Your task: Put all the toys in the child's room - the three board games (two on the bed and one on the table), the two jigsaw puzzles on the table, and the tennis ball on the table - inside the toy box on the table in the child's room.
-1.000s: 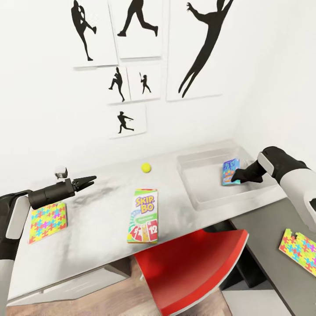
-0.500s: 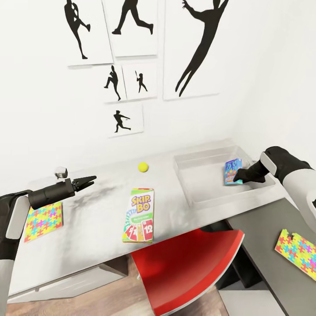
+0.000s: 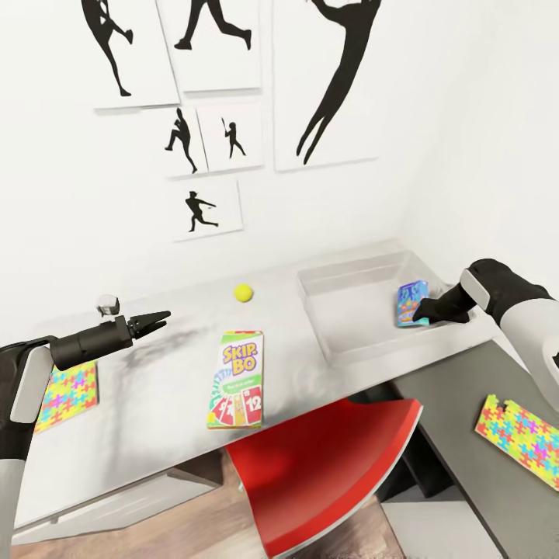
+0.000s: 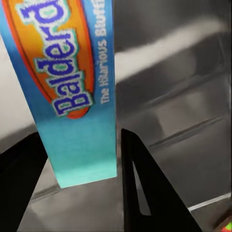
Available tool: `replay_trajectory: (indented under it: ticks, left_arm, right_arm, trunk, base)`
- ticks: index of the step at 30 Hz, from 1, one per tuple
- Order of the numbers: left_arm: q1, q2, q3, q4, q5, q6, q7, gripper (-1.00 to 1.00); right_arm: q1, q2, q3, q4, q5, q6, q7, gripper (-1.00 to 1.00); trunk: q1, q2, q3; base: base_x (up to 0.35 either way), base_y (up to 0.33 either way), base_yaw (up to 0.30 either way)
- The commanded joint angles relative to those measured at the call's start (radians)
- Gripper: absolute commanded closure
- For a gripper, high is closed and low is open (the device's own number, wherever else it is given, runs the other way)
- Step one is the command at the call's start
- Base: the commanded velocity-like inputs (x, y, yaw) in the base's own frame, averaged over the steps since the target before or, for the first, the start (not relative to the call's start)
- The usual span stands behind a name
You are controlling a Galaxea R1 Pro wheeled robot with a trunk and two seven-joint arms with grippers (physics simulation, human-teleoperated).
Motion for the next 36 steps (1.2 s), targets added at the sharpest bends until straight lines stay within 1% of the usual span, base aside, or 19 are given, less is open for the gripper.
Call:
replay_trajectory:
  ticks: [1,6,10,14,18,24,36]
  left_arm:
    - [-0.001,0.0,0.001,0.0,-0.002,0.004,-0.005,-1.0]
    - [-0.001,0.0,0.001,0.0,-0.002,0.004,-0.005,-1.0]
    - [-0.001,0.0,0.001,0.0,-0.002,0.004,-0.005,-1.0]
    - [-0.001,0.0,0.001,0.0,-0.002,0.004,-0.005,-1.0]
    - [-0.001,0.0,0.001,0.0,-0.002,0.004,-0.005,-1.0]
    - [-0.001,0.0,0.001,0.0,-0.002,0.004,-0.005,-1.0]
    - [-0.001,0.0,0.002,0.0,-0.002,0.004,-0.005,-1.0]
  right_arm:
    - [-0.001,-0.001,0.008,-0.001,-0.008,0.003,0.0,1.0]
    - [-0.009,-0.001,0.008,-0.021,-0.008,0.003,0.001,1.0]
    - [-0.047,0.001,0.003,-0.035,-0.009,0.003,0.001,1.0]
    - [-0.064,0.004,-0.034,-0.041,-0.009,0.003,0.001,1.0]
    - [-0.066,0.01,-0.052,-0.045,-0.009,0.003,0.001,1.0]
    - [-0.067,0.012,-0.056,-0.047,-0.009,0.003,0.001,1.0]
    - [-0.066,0.013,-0.056,-0.047,-0.008,0.003,0.0,1.0]
  trunk:
    - [0.0,-0.002,-0.003]
    - [0.0,-0.002,-0.011]
    - [0.0,-0.002,-0.015]
    - [0.0,-0.002,-0.016]
    - [0.0,-0.002,-0.016]
    - [0.0,-0.002,-0.017]
    - [0.0,-0.002,-0.034]
  base:
    - [0.0,0.0,-0.131]
    - [0.0,0.0,-0.118]
    - [0.0,0.0,-0.05]
    - [0.0,0.0,-0.01]
    - [0.0,0.0,-0.002]
    - [0.016,0.006,0.0]
    - [0.011,0.004,0.0]
